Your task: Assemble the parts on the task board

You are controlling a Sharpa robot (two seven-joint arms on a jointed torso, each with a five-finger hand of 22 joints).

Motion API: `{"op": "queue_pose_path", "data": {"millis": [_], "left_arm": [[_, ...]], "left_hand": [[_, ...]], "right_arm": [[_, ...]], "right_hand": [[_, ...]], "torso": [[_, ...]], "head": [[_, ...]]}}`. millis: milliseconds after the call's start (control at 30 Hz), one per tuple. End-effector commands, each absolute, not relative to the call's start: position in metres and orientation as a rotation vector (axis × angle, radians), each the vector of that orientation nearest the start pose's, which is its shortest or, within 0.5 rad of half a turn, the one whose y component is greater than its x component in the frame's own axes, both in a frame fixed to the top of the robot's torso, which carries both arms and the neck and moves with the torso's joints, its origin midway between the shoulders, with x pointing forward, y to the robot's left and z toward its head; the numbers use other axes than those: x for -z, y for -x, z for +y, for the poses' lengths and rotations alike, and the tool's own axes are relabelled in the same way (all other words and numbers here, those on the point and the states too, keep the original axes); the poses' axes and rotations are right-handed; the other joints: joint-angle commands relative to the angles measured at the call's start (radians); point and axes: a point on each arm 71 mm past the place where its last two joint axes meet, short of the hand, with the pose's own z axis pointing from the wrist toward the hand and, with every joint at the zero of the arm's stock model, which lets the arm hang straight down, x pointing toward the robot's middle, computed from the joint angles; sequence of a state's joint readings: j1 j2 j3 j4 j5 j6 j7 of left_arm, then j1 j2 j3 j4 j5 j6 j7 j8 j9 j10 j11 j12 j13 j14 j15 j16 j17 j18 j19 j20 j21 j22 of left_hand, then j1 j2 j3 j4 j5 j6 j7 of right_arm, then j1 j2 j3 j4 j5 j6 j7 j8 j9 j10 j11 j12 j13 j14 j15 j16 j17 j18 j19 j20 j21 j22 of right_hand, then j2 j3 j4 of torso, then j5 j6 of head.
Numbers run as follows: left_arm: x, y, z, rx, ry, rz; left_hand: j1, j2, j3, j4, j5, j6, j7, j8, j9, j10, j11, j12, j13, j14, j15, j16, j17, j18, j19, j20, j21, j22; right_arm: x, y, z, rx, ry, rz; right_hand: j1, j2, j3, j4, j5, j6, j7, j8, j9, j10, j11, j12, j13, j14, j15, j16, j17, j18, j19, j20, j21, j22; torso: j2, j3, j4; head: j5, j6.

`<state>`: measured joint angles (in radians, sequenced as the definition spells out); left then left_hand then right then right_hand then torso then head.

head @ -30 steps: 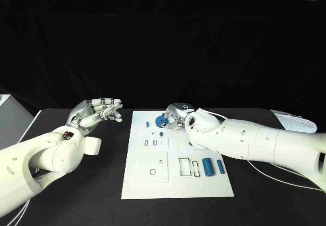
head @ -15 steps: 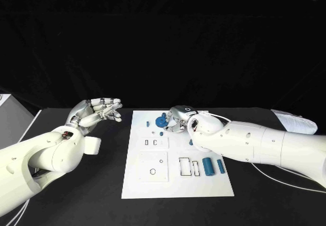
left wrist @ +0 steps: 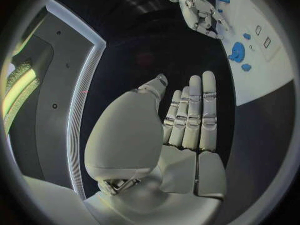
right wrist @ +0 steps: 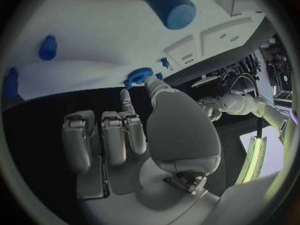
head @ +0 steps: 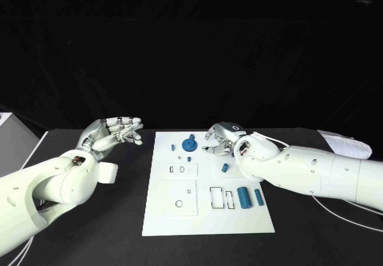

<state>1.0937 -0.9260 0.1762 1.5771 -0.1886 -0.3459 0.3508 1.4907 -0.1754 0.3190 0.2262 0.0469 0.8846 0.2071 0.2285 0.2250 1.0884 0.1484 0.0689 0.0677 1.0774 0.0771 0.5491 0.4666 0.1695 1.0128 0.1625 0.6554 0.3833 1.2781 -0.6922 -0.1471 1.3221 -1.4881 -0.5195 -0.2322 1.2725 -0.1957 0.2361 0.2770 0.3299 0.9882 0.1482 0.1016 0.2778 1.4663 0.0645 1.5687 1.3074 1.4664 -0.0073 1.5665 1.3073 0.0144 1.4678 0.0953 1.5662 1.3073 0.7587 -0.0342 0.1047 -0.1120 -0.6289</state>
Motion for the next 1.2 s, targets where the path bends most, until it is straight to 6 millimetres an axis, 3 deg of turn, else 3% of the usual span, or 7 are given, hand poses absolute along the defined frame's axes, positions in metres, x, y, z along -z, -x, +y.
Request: {"op": "queue_pose_path", "data": {"millis": [33,200,333,600,800,1000,1200], "left_arm": [[0.142,-0.488,0.239,1.526,0.986,1.306],[0.143,-0.489,0.240,1.525,0.987,1.306],[0.144,-0.489,0.241,1.526,0.987,1.306],[0.146,-0.489,0.240,1.528,0.990,1.310],[0.148,-0.489,0.241,1.525,0.994,1.311],[0.150,-0.489,0.241,1.524,0.997,1.313],[0.150,-0.489,0.243,1.519,0.999,1.313]], "left_hand": [[-0.003,0.002,0.005,-0.002,0.002,0.003,0.003,-0.004,-0.001,-0.009,0.000,-0.004,0.001,-0.008,0.000,0.003,0.001,0.009,-0.006,0.002,0.004,0.001],[-0.003,0.001,0.005,-0.002,0.002,0.003,0.003,-0.004,-0.001,-0.009,0.000,-0.004,0.001,-0.008,0.000,0.004,0.002,0.009,-0.006,0.002,0.005,0.001],[-0.003,0.001,0.005,-0.002,0.002,0.003,0.003,-0.004,-0.001,-0.009,0.000,-0.004,0.001,-0.008,0.000,0.004,0.002,0.009,-0.006,0.002,0.005,0.001],[-0.003,0.001,0.005,-0.002,0.002,0.004,0.003,-0.004,-0.001,-0.008,0.000,-0.003,0.001,-0.009,0.001,0.004,0.002,0.009,-0.007,0.002,0.006,0.002],[-0.003,0.001,0.005,-0.002,0.002,0.004,0.003,-0.004,-0.001,-0.008,0.000,-0.003,0.001,-0.009,0.001,0.004,0.002,0.009,-0.007,0.002,0.006,0.002],[-0.003,0.001,0.005,-0.002,0.002,0.004,0.003,-0.004,-0.001,-0.008,0.000,-0.003,0.001,-0.009,0.001,0.004,0.002,0.009,-0.007,0.002,0.006,0.002],[-0.003,0.001,0.005,-0.003,0.002,0.004,0.002,-0.004,-0.001,-0.007,-0.001,-0.002,0.001,-0.009,0.001,0.004,0.002,0.010,-0.008,0.003,0.007,0.003]], "right_arm": [[0.174,-0.524,-0.205,-0.600,0.003,1.464],[0.170,-0.523,-0.237,-0.651,-0.063,1.494],[0.171,-0.527,-0.266,-0.660,-0.086,1.535],[0.175,-0.534,-0.314,-0.619,-0.122,1.597],[0.177,-0.538,-0.329,-0.570,-0.124,1.601],[0.180,-0.542,-0.336,-0.535,-0.121,1.612],[0.182,-0.541,-0.341,-0.529,-0.119,1.634]], "right_hand": [[0.062,-0.018,0.008,-0.022,-0.067,-0.005,0.007,-0.010,-0.004,0.104,0.008,0.002,0.263,0.096,0.001,-0.005,0.225,-0.012,0.098,0.003,-0.004,0.255],[0.118,-0.033,-0.007,-0.045,-0.101,-0.008,0.007,-0.014,-0.007,0.104,0.009,0.002,0.263,0.096,-0.001,-0.005,0.225,-0.007,0.089,0.002,-0.019,0.241],[0.160,-0.030,-0.004,-0.060,-0.087,-0.009,0.006,-0.016,-0.009,0.104,0.008,0.002,0.263,0.097,-0.003,-0.004,0.233,-0.008,0.091,-0.001,-0.016,0.245],[0.191,-0.032,0.006,-0.074,-0.060,-0.015,0.006,-0.021,-0.013,0.104,0.007,0.002,0.263,0.100,-0.003,0.000,0.246,-0.014,0.103,-0.001,0.005,0.263],[0.191,-0.032,0.006,-0.072,-0.070,-0.015,0.007,-0.022,-0.014,0.104,0.008,0.002,0.263,0.100,-0.002,0.000,0.246,-0.014,0.103,-0.001,0.005,0.263],[0.189,-0.031,0.006,-0.070,-0.071,-0.016,0.007,-0.023,-0.015,0.104,0.008,0.002,0.263,0.100,-0.002,0.000,0.246,-0.014,0.103,-0.001,0.005,0.263],[0.187,-0.032,0.005,-0.068,-0.071,-0.018,0.007,-0.024,-0.015,0.104,0.008,0.002,0.263,0.100,-0.002,0.000,0.245,-0.014,0.103,-0.001,0.005,0.263]], "torso": [[-0.004,0.0031,-0.0042],[-0.006,0.0070,-0.0094],[-0.008,0.0112,-0.0170],[-0.009,0.0179,-0.0201],[-0.006,0.0205,-0.0196],[-0.007,0.0185,-0.0143],[-0.006,0.0179,-0.0182]], "head": [[0.003,0.002],[0.001,0.006],[-0.003,0.011],[-0.015,0.007],[-0.017,0.005],[-0.023,-0.001],[-0.021,-0.004]]}}
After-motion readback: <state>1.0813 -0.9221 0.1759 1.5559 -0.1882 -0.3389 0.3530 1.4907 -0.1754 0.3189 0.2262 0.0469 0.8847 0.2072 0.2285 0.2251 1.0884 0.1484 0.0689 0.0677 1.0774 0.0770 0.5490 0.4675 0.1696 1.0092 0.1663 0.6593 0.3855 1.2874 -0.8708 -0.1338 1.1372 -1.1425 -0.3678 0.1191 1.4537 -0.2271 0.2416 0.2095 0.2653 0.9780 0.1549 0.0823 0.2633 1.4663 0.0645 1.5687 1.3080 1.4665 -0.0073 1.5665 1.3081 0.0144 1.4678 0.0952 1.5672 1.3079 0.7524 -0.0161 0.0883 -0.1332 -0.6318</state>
